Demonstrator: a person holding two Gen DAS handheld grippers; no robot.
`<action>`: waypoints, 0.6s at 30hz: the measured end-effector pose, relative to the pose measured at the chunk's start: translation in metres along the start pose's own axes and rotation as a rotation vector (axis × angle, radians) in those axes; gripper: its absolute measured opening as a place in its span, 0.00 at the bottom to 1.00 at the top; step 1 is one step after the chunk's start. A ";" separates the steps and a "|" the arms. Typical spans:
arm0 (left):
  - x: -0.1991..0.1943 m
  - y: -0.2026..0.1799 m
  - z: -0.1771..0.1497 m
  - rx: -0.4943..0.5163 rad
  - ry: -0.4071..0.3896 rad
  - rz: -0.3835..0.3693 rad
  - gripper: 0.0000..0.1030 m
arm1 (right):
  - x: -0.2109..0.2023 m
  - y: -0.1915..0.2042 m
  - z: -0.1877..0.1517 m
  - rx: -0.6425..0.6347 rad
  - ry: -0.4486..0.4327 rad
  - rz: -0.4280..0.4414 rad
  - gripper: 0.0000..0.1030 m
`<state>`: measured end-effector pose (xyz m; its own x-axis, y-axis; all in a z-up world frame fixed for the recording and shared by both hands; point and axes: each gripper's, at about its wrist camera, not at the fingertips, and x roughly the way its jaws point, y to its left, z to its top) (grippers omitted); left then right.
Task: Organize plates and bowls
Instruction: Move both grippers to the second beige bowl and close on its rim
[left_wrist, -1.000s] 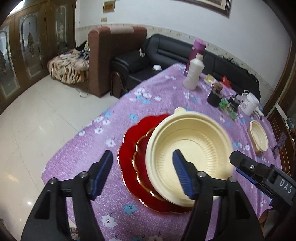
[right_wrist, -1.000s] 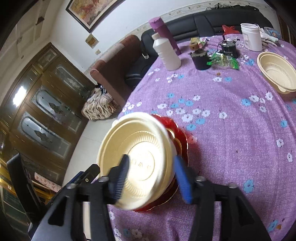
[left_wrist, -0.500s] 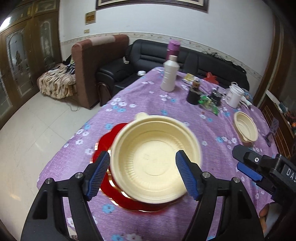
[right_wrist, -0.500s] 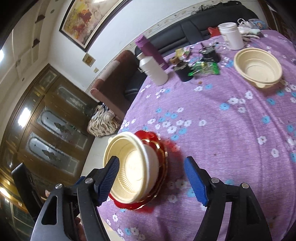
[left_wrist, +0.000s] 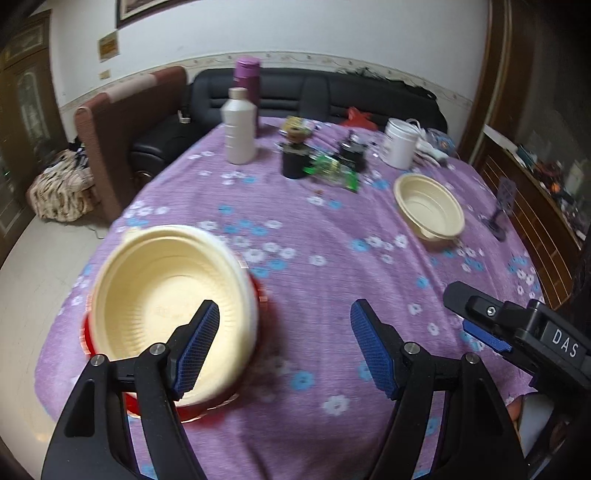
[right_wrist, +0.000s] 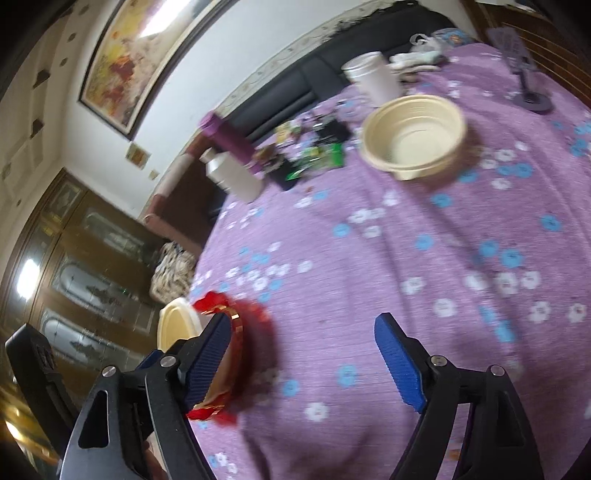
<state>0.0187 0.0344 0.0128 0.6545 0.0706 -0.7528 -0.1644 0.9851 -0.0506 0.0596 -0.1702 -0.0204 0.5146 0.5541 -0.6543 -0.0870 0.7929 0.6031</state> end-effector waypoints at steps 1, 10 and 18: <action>0.006 -0.008 0.001 0.008 0.021 -0.012 0.72 | -0.002 -0.009 0.003 0.017 -0.006 -0.017 0.82; 0.054 -0.057 0.023 0.004 0.121 -0.080 0.71 | -0.017 -0.068 0.032 0.124 -0.051 -0.100 0.82; 0.095 -0.093 0.065 -0.041 0.143 -0.105 0.71 | -0.013 -0.097 0.080 0.197 -0.085 -0.118 0.82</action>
<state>0.1439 -0.0408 -0.0111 0.5589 -0.0581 -0.8272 -0.1329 0.9784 -0.1585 0.1298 -0.2747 -0.0335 0.5823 0.4309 -0.6894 0.1412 0.7815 0.6077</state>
